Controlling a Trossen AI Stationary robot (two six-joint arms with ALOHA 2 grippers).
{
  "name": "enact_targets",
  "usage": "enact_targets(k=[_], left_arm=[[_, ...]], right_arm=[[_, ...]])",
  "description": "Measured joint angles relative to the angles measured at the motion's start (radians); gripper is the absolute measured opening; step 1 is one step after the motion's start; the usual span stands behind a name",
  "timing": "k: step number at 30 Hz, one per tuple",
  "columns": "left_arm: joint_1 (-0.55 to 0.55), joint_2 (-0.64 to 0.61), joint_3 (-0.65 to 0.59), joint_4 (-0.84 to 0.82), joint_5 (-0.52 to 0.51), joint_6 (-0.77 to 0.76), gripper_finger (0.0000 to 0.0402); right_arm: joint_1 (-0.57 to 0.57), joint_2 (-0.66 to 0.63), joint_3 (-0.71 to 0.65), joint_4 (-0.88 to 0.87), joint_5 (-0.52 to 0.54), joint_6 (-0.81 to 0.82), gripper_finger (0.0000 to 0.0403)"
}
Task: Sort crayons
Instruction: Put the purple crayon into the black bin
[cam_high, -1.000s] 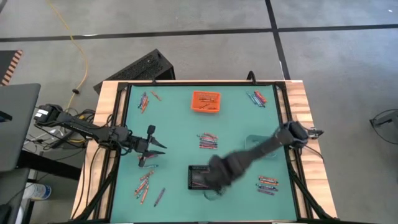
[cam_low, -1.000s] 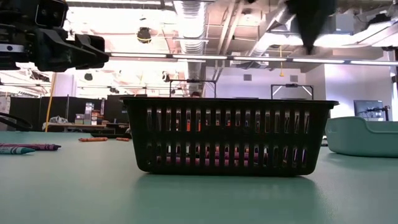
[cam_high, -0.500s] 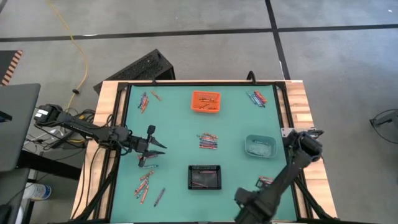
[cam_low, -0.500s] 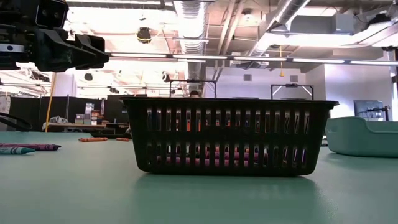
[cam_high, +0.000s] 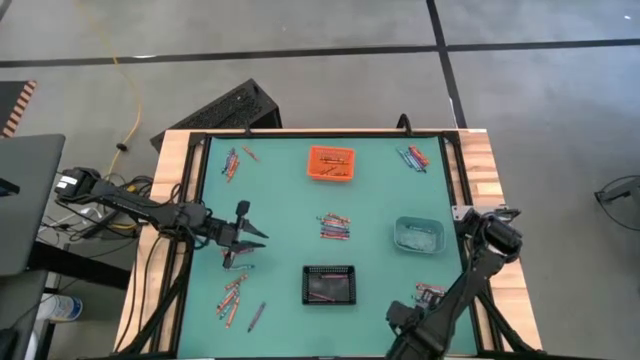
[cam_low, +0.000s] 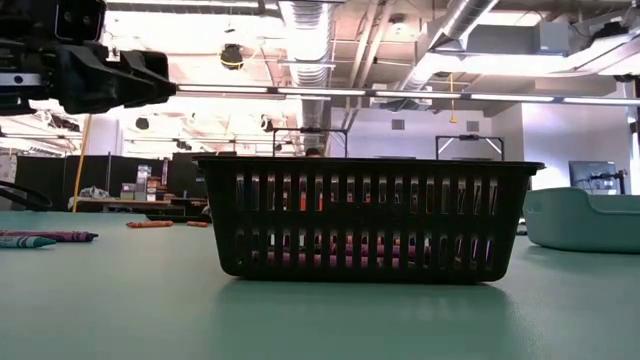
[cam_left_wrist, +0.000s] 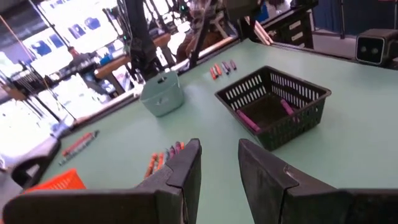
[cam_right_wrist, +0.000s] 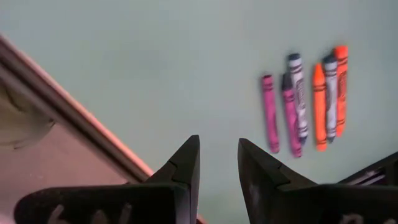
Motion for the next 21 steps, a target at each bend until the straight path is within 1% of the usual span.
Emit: enact_targets(k=[3, 6, 10, 15, 21], left_arm=[[0.0, 0.0, 0.0, 0.019, 0.003, 0.005, 0.0096], [0.0, 0.0, 0.0, 0.019, 0.006, 0.039, 0.0096], [0.0, 0.0, 0.0, 0.019, 0.006, 0.082, 0.0096], [0.0, 0.0, 0.0, 0.019, 0.006, 0.109, 0.0096], [0.0, 0.0, 0.0, 0.015, 0.004, 0.109, 0.0096]], right_arm=[[-0.003, -0.048, -0.083, 0.044, 0.007, 0.02, 0.0102], [-0.007, -0.135, -0.194, 0.135, 0.019, 0.062, 0.0102], [-0.026, -0.232, -0.298, 0.239, 0.023, 0.091, 0.0102], [-0.035, -0.279, -0.358, 0.289, 0.027, 0.077, 0.0102], [-0.058, -0.281, -0.37, 0.3, 0.041, -0.088, 0.0102]])
